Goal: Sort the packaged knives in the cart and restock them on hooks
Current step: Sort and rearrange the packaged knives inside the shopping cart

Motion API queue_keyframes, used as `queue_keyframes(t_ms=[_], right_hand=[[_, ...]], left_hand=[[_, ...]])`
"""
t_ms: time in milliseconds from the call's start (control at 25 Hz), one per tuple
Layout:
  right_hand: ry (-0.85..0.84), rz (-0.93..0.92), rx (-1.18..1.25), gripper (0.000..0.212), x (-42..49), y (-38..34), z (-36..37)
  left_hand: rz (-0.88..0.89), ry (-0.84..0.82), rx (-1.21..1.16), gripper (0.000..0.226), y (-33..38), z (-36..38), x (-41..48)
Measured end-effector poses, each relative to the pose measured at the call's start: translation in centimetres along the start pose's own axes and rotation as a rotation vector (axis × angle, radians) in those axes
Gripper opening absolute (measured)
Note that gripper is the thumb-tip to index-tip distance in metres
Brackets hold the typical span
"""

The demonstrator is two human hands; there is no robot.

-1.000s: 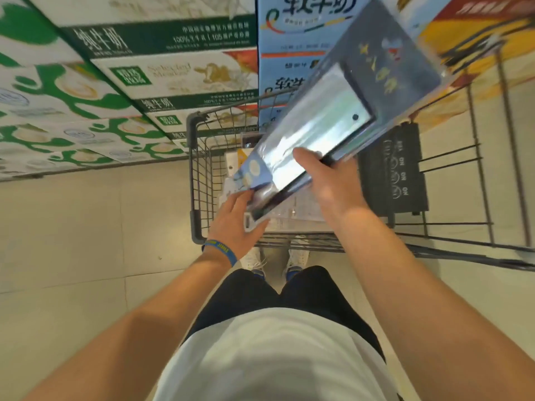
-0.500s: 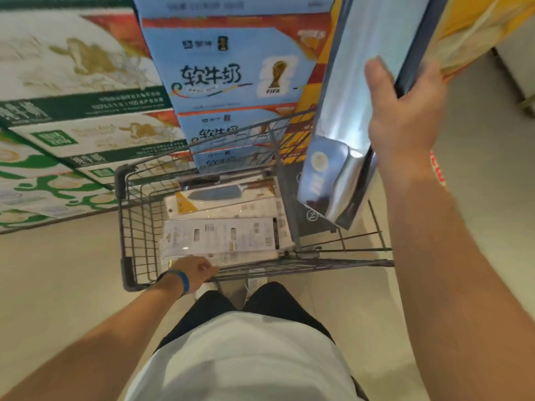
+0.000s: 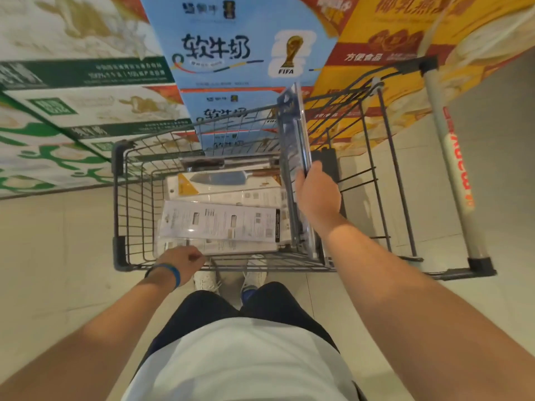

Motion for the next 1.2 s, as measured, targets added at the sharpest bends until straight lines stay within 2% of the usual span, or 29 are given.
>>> queue_keyframes(t_ms=[160, 240, 320, 400, 480, 560, 680, 760, 840, 920, 1000, 1200], right_hand=[[-0.09, 0.038, 0.023, 0.029, 1.7, 1.4, -0.4], [-0.154, 0.108, 0.069, 0.035, 1.5, 2.0, -0.6], [-0.151, 0.167, 0.171, 0.047, 0.5, 1.9, -1.2], [0.025, 0.161, 0.29, 0.052, -0.6, 0.9, -3.0], [0.286, 0.101, 0.422, 0.036, -1.7, -1.6, -5.7], [0.385, -0.033, 0.525, 0.021, -3.1, -5.5, -6.7], [0.182, -0.37, 0.562, 0.017, -6.2, -12.3, -3.2], [-0.03, -0.487, 0.508, 0.015, -7.5, -14.1, 2.2], [-0.32, -0.363, 0.334, 0.019, -7.1, -12.7, 9.0], [-0.664, -0.137, 0.077, 0.029, -6.0, -8.8, 15.6], [-0.894, 0.017, -0.12, 0.035, -5.7, -4.6, 19.5], [-0.977, 0.167, -0.181, 0.027, -6.8, 0.8, 22.6]], left_hand=[[-0.026, 0.038, 0.019, 0.018, -0.1, 0.1, 0.6], [-0.032, 0.011, 0.045, 0.018, 0.0, 0.2, 0.9], [-0.033, -0.031, 0.043, 0.018, 0.0, 0.3, 1.5], [-0.016, -0.056, 0.067, 0.02, -0.2, 0.3, 2.4], [-0.005, -0.083, 0.09, 0.024, -0.4, 0.4, 3.4], [-0.007, -0.125, 0.064, 0.03, -0.8, 0.8, 4.9], [-0.01, -0.155, 0.03, 0.041, -1.0, 1.3, 7.2], [-0.014, -0.158, -0.015, 0.057, -1.4, 1.7, 9.4], [0.018, -0.118, 0.088, 0.075, -1.4, 2.1, 11.7], [0.144, -0.071, 0.386, 0.091, -0.9, 2.9, 14.4], [0.233, -0.019, 0.612, 0.102, -0.2, 3.6, 16.3], [0.291, 0.01, 0.739, 0.089, 1.0, 4.3, 19.0]])
Point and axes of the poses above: each hand's wrist, its own x-axis towards the middle knuckle, its own z-axis out of the palm, y = z × x, the point moved 5 cm from there along x, towards the middle knuckle, and after that the axes turned 5 degrees about x, right-handed, at the moved point
